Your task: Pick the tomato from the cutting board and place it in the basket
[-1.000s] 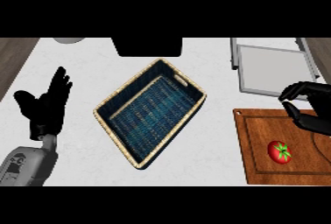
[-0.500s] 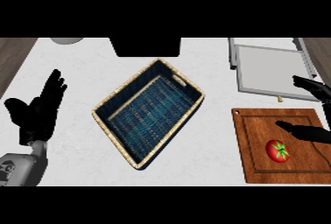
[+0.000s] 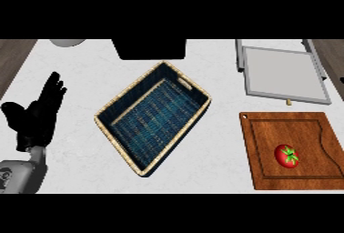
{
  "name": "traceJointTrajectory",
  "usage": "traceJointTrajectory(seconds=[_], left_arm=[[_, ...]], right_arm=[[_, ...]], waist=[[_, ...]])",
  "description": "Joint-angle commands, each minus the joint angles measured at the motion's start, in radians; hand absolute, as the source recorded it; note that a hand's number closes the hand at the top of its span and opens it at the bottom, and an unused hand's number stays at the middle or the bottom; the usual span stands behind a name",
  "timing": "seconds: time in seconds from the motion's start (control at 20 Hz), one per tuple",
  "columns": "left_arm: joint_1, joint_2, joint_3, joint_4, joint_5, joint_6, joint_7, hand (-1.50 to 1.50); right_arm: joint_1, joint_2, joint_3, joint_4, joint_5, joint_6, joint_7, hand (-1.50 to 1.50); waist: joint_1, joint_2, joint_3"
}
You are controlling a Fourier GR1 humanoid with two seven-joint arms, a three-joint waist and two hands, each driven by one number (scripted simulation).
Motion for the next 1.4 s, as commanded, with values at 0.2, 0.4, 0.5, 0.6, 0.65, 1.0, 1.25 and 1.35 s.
traceJointTrajectory(seconds=[0.2,0.4,0.5,0.6,0.65,1.0,1.25,1.35], left_arm=[[0.018,-0.039,0.0,0.014,-0.02,-0.012,-0.02,0.0],[-0.011,-0.059,0.024,0.083,-0.044,-0.052,-0.055,0.0],[0.015,-0.044,0.045,0.058,-0.041,-0.079,-0.069,0.0],[-0.013,-0.058,0.034,0.021,-0.058,-0.049,0.008,0.0],[0.043,-0.043,0.044,-0.016,-0.04,-0.078,-0.023,0.0],[-0.026,-0.081,0.07,0.006,-0.085,-0.066,0.018,0.0],[-0.05,-0.082,0.103,0.027,-0.091,-0.093,0.031,0.0],[0.021,-0.066,0.113,-0.023,-0.085,-0.125,0.01,0.0]], right_arm=[[0.042,-0.162,-0.022,-0.113,-0.044,0.287,0.12,-1.5],[0.083,-0.106,-0.083,-0.086,0.01,0.322,0.072,-1.5],[0.028,-0.041,-0.077,-0.094,0.002,0.328,0.135,-1.5],[0.051,0.009,-0.097,-0.082,0.021,0.294,0.102,-1.5],[0.108,0.029,-0.093,-0.038,0.081,0.253,0.001,-1.5],[0.058,0.178,-0.076,0.007,0.17,0.248,-0.009,-1.5],[0.16,0.264,-0.067,-0.083,0.254,0.193,-0.028,-1.5],[0.141,0.26,-0.092,0.074,0.309,0.17,-0.202,-1.5]], waist=[[0.004,0.003,0.003],[0.006,0.004,0.004],[0.014,0.005,0.004],[0.013,0.005,0.004],[0.013,0.004,0.005],[0.015,0.005,0.004],[0.007,0.004,0.004],[0.014,0.005,0.005]])
